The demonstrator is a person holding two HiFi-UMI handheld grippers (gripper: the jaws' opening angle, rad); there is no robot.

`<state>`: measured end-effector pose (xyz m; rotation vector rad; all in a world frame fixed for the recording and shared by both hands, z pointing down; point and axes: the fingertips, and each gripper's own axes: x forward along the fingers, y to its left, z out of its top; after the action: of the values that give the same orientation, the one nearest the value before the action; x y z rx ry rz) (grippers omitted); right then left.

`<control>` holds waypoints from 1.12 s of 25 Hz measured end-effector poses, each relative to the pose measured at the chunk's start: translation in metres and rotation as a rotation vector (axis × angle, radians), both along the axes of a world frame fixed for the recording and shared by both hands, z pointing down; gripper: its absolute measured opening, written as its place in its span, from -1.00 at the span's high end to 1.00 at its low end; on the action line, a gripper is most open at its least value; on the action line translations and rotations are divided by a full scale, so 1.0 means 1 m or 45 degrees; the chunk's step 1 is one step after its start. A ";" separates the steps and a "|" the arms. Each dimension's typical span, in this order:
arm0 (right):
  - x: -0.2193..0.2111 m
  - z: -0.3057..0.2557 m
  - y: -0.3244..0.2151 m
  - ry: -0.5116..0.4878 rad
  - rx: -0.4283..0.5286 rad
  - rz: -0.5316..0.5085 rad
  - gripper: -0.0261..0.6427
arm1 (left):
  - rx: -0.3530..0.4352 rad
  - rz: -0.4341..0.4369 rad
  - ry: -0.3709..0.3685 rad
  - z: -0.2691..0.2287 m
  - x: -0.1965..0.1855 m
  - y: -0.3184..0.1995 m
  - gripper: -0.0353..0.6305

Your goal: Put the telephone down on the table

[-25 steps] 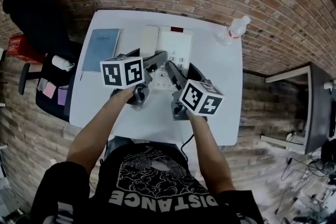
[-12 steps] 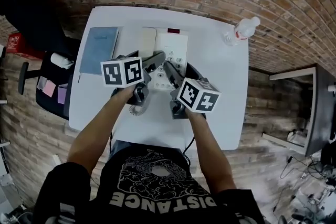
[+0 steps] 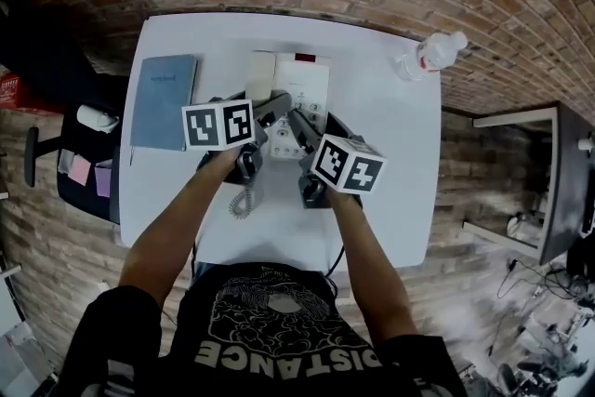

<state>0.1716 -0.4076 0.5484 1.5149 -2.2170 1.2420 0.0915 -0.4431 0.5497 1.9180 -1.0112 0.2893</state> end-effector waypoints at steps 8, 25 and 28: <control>0.003 0.017 -0.011 -0.007 -0.052 0.008 0.01 | -0.052 0.017 -0.019 0.018 0.004 -0.010 -0.30; 0.007 0.023 -0.010 -0.011 -0.067 -0.017 0.01 | -0.028 0.033 -0.073 0.022 0.002 -0.011 -0.30; 0.014 0.017 -0.008 -0.013 -0.055 -0.007 0.06 | 0.014 0.011 -0.126 0.015 -0.004 -0.011 -0.29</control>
<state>0.1854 -0.4155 0.5654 1.4891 -2.1847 1.2901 0.0875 -0.4542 0.5645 1.9342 -1.0712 0.3876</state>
